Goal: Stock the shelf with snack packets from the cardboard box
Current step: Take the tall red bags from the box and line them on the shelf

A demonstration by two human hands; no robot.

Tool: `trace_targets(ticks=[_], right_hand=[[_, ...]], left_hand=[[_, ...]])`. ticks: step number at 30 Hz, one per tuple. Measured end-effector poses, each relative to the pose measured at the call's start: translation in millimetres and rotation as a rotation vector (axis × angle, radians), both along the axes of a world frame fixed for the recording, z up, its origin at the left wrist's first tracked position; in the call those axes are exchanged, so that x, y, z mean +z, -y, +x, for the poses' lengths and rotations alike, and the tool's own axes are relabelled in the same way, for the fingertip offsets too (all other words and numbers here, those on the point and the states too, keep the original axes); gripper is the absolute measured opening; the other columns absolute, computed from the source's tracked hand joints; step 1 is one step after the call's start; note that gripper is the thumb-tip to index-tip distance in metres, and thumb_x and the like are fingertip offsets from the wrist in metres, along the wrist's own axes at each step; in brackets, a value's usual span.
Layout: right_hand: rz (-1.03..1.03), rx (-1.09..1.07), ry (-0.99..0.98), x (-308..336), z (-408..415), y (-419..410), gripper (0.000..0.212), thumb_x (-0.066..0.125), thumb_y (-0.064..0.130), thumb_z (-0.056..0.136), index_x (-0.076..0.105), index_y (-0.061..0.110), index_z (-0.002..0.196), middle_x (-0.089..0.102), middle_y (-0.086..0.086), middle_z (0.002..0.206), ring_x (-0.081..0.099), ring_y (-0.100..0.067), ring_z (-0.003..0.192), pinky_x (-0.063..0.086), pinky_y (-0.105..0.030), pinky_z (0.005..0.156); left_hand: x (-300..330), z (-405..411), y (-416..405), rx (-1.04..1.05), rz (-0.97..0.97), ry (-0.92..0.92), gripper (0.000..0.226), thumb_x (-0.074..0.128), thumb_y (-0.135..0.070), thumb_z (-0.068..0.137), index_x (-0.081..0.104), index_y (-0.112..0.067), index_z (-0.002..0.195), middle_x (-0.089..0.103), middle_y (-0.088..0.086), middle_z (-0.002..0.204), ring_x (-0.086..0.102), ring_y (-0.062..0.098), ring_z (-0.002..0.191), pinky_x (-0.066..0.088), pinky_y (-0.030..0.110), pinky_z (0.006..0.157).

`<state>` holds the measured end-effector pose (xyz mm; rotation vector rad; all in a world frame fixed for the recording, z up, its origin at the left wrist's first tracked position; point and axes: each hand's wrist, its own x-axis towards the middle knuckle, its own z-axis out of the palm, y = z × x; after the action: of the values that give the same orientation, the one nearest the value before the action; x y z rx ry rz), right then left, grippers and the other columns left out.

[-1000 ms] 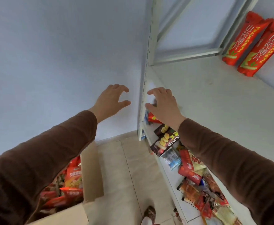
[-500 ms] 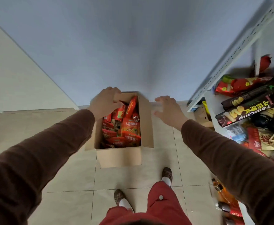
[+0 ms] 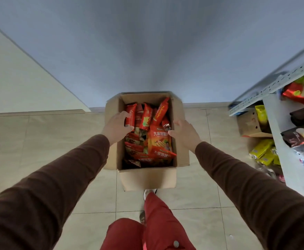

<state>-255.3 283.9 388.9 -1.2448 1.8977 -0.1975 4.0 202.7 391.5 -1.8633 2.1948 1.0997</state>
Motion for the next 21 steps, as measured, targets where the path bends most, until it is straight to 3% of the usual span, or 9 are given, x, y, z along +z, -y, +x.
trace_targets(ticks=[6, 11, 13, 16, 18, 21], right_hand=[[0.147, -0.282, 0.175, -108, 13, 67, 0.066, 0.066, 0.039, 0.096, 0.038, 0.016, 0.151, 0.049, -0.006, 0.150, 0.053, -0.023, 0.130, 0.043, -0.032, 0.101], [0.178, -0.537, 0.267, -203, 19, 114, 0.078, 0.074, 0.044, 0.089, 0.035, 0.017, 0.152, 0.049, -0.007, 0.148, 0.055, -0.027, 0.129, 0.048, -0.045, 0.108], [0.199, -0.630, 0.301, -250, 21, 130, 0.089, 0.076, 0.052, 0.083, 0.031, 0.022, 0.153, 0.049, -0.006, 0.150, 0.056, -0.027, 0.128, 0.049, -0.049, 0.107], [0.173, -0.736, 0.278, -317, 25, 152, 0.099, 0.080, 0.056, 0.074, 0.029, 0.022, 0.153, 0.048, -0.004, 0.150, 0.058, -0.026, 0.125, 0.051, -0.050, 0.104], [0.145, -0.801, 0.253, -353, 29, 166, 0.101, 0.083, 0.052, 0.074, 0.028, 0.020, 0.154, 0.046, -0.005, 0.151, 0.057, -0.027, 0.126, 0.051, -0.050, 0.104], [0.107, -0.845, 0.172, -406, 36, 183, 0.107, 0.083, 0.054, 0.071, 0.027, 0.016, 0.153, 0.043, -0.008, 0.153, 0.050, -0.032, 0.133, 0.045, -0.054, 0.109]], left_hand=[[-103, 4, 61, 0.074, 0.098, -0.001, 0.053, 0.067, -0.033, 0.092, 0.047, -0.019, 0.140, 0.052, 0.004, 0.139, 0.053, 0.022, 0.121, 0.040, 0.029, 0.093], [-196, -12, 113, 0.068, 0.137, -0.002, 0.057, 0.067, -0.037, 0.092, 0.046, -0.018, 0.141, 0.053, 0.007, 0.136, 0.054, 0.026, 0.119, 0.047, 0.040, 0.098], [-239, -20, 134, 0.055, 0.150, 0.000, 0.059, 0.067, -0.039, 0.092, 0.044, -0.019, 0.143, 0.052, 0.007, 0.139, 0.054, 0.026, 0.121, 0.046, 0.037, 0.096], [-302, -32, 164, 0.086, 0.188, -0.018, 0.065, 0.068, -0.040, 0.092, 0.041, -0.018, 0.147, 0.051, 0.006, 0.144, 0.056, 0.023, 0.119, 0.047, 0.032, 0.088], [-344, -40, 180, 0.115, 0.209, -0.042, 0.069, 0.070, -0.040, 0.091, 0.040, -0.016, 0.148, 0.052, 0.008, 0.144, 0.056, 0.026, 0.121, 0.049, 0.033, 0.091], [-401, -53, 196, 0.141, 0.216, -0.059, 0.068, 0.072, -0.039, 0.090, 0.043, -0.011, 0.145, 0.055, 0.008, 0.140, 0.057, 0.026, 0.122, 0.042, 0.028, 0.086]])
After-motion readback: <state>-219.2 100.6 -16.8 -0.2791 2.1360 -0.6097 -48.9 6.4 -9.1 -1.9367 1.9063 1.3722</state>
